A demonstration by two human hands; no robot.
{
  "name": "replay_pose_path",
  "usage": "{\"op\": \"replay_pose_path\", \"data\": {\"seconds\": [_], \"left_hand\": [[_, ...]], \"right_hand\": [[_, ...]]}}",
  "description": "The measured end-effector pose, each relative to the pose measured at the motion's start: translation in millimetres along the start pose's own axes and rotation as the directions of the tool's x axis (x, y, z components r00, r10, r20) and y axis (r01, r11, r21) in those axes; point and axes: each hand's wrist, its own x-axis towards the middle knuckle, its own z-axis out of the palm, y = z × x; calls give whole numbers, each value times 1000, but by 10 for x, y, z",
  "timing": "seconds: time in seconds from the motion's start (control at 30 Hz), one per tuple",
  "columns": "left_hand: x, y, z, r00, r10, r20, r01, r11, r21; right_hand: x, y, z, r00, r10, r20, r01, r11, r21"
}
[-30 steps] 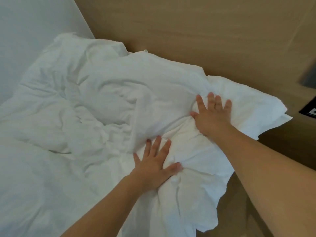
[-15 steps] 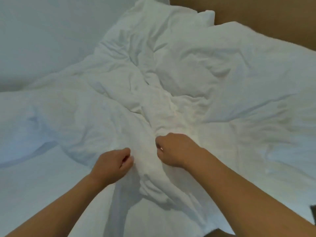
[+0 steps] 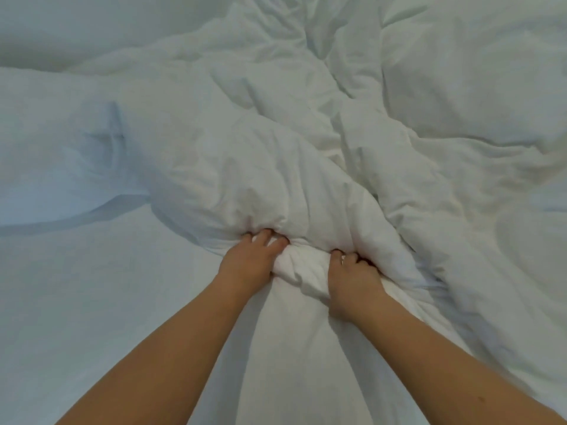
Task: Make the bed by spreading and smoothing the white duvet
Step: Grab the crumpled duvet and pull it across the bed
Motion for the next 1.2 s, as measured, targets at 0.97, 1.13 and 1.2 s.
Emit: {"op": "replay_pose_path", "data": {"seconds": [0.97,1.13,1.2], "left_hand": [[-1672,-2399,831,941,146,-305,-199,968,-151],[-1334,-2383,981,882,127,-453,-310,881,-357],[-1298,-2388,1067,864,115,-491,-326,869,-371]], "right_hand": [[384,-2408,157,923,-184,-338,265,941,210],[631,-2459,310,886,-163,-435,243,961,135],[720,-2458,337,873,-168,-459,240,965,103]]}}
